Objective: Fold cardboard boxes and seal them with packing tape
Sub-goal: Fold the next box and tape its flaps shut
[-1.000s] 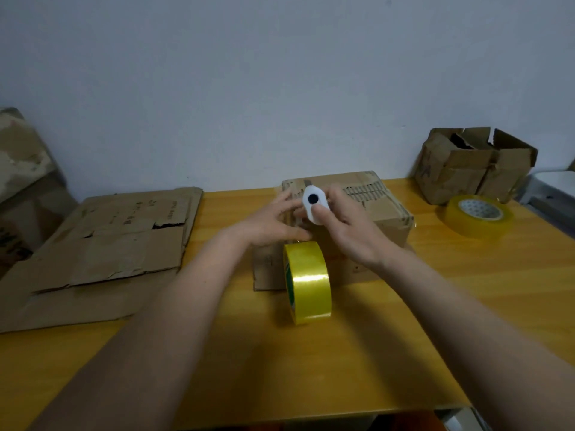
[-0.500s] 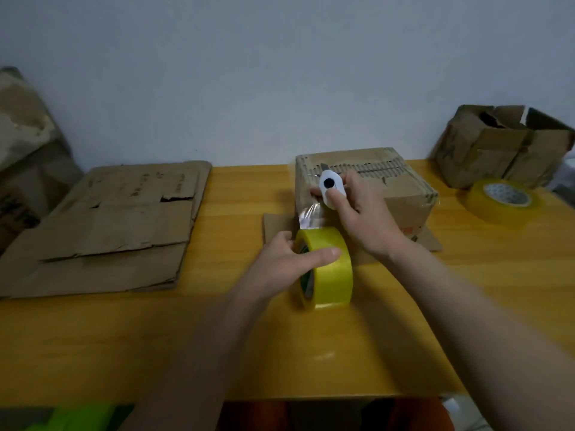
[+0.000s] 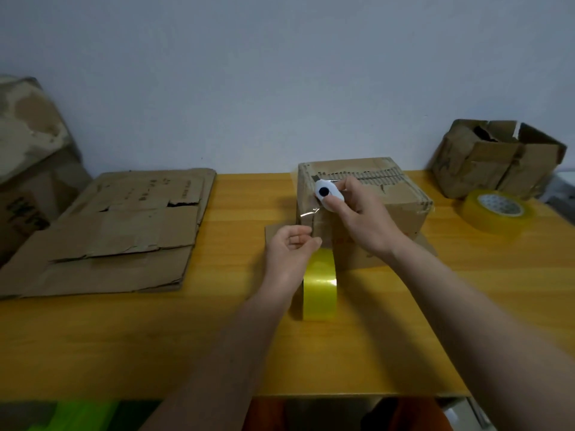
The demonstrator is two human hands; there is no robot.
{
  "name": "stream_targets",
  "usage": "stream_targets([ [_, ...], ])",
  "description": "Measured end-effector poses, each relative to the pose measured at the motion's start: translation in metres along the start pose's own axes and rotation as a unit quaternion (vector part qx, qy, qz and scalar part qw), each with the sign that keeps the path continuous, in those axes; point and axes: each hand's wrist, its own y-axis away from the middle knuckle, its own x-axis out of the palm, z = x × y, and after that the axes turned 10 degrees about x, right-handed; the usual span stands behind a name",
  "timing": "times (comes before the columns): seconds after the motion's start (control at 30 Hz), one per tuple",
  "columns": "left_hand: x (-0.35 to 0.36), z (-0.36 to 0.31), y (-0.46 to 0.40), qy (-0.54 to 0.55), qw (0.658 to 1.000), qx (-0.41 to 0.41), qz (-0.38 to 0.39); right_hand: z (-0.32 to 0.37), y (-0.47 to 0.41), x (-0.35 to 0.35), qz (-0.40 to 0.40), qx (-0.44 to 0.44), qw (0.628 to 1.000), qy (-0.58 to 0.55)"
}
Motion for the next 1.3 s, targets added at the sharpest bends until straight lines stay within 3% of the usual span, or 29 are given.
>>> stream_targets([
  [0.13, 0.004, 0.0, 0.0, 0.024, 0.999, 0.029, -0.013, 0.002, 0.008, -0.01, -0.079, -0.02, 0.997, -0.014],
  [0.23, 0.007, 0.0, 0.002, 0.037, 0.998, 0.048, -0.019, 0.0, 0.027, -0.017, -0.13, -0.101, 0.982, 0.09],
  [0.47, 0.011, 0.003, 0.0, 0.026, 0.997, 0.057, -0.041, -0.017, 0.049, -0.009, -0.122, -0.212, 0.939, 0.243],
  [0.77, 0.012, 0.006, -0.002, 0.034, 0.997, 0.059, -0.03, -0.007, 0.044, -0.002, -0.118, -0.22, 0.899, 0.361],
  [0.9, 0.009, 0.007, -0.003, 0.048, 0.996, 0.064, -0.03, -0.015, 0.053, -0.02, -0.159, -0.153, 0.898, 0.381],
  [0.97, 0.008, 0.007, -0.004, 0.051, 0.996, 0.065, -0.025, -0.023, 0.057, -0.026, -0.159, -0.074, 0.936, 0.306],
  [1.07, 0.008, 0.006, -0.003, 0.041, 0.997, 0.068, -0.013, -0.053, 0.061, -0.025, -0.083, 0.105, 0.975, 0.175],
  [1.2, 0.007, 0.005, -0.004, 0.036, 0.998, 0.043, -0.017, -0.096, 0.072, -0.014, -0.012, 0.265, 0.958, 0.11],
  [1.3, 0.006, 0.005, -0.007, 0.036, 0.999, 0.018, -0.017, -0.099, 0.068, -0.014, -0.02, 0.262, 0.946, 0.188],
])
